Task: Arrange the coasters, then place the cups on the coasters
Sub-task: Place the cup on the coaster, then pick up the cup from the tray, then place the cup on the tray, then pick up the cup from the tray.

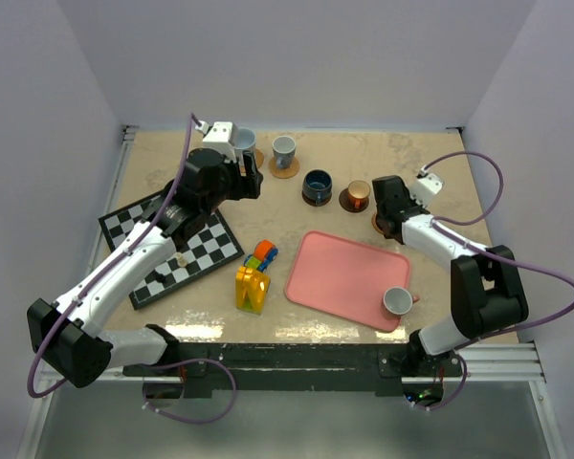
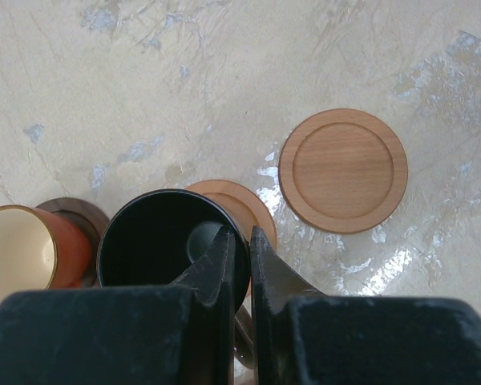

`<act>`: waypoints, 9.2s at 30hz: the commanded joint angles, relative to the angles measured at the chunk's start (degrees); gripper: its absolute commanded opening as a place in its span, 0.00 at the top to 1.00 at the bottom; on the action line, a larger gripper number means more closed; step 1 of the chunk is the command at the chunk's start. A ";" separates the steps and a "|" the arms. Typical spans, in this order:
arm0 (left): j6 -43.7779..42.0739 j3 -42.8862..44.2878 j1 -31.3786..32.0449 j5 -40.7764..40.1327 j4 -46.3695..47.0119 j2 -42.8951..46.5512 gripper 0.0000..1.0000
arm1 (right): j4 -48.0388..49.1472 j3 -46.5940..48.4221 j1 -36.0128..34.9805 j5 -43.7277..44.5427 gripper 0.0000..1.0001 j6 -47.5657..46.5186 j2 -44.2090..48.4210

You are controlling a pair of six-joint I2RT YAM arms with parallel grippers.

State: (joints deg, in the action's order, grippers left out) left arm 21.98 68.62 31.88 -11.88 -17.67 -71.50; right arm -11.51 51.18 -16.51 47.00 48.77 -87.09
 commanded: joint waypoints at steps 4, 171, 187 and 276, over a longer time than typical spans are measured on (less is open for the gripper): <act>0.26 0.90 -0.59 0.01 2.11 0.40 0.23 | 4.56 1.73 1.13 2.83 1.00 0.45 -0.89; -12.84 26.57 7.58 33.50 -15.03 -30.54 1.00 | -1.23 -0.02 -16.71 -49.74 0.64 -36.39 13.44; -8.79 13.21 12.85 27.45 -2.45 -26.49 1.00 | -5.98 -2.58 -17.06 -44.11 0.85 -29.36 13.70; 2.74 24.10 18.40 4.57 -20.65 -31.41 1.00 | -7.56 -2.83 -17.15 -45.31 0.17 -27.42 34.01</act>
State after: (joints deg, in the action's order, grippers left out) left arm 39.07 86.78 52.34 -10.46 -42.46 -103.83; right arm -16.78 46.02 -33.69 7.86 22.83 -51.57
